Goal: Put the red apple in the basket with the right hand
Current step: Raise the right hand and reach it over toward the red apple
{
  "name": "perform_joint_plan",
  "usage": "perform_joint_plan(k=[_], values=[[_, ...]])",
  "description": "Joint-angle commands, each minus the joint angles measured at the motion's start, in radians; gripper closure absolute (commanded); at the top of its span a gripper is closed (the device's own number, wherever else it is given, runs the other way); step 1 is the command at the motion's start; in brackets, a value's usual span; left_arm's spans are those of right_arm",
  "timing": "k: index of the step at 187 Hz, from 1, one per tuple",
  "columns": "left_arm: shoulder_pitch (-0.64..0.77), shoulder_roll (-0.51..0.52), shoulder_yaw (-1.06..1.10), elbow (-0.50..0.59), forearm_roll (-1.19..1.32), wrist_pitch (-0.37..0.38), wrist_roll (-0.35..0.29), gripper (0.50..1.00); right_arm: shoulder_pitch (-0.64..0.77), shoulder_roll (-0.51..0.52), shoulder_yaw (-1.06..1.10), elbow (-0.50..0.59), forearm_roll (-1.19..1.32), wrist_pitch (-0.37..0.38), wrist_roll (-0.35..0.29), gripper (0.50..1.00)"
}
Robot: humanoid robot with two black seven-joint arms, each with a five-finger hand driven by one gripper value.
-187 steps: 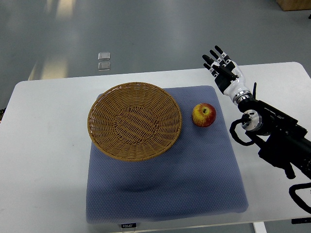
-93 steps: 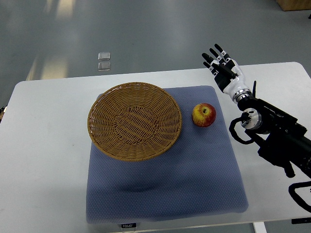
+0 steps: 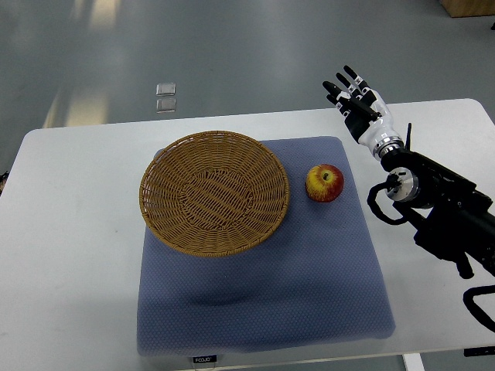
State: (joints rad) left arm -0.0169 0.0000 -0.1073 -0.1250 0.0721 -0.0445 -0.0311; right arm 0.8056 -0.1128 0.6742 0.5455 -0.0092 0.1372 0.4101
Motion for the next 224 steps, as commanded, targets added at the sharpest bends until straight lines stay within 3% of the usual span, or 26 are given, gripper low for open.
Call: perform_joint_plan(k=[1,103,150,189,201,224], values=[[0.0,0.0,0.0,0.001,0.0,0.0,0.0,0.5,0.004,-0.002,-0.004,-0.001,-0.002,-0.001,0.001,0.576],[0.0,0.0,0.0,0.001,0.0,0.0,0.0,0.5,0.133,-0.113,-0.068,0.002,-0.307,0.024,0.001,0.576],[0.0,0.0,0.0,0.001,0.0,0.0,0.0,0.5,0.202,-0.223,-0.308,0.117,-0.607,0.025,0.004,0.576],[0.0,0.0,0.0,0.001,0.0,0.0,-0.001,0.5,0.271,-0.353,-0.472,0.324,-0.9,0.048,0.007,0.577],[0.0,0.0,0.0,0.001,0.0,0.0,0.0,0.5,0.273,-0.358,-0.479,0.33,-0.916,0.05,0.007,0.576],[0.0,0.0,0.0,0.001,0.0,0.0,0.0,0.5,0.303,-0.392,-0.533,0.356,-1.166,0.081,0.01,0.576]])
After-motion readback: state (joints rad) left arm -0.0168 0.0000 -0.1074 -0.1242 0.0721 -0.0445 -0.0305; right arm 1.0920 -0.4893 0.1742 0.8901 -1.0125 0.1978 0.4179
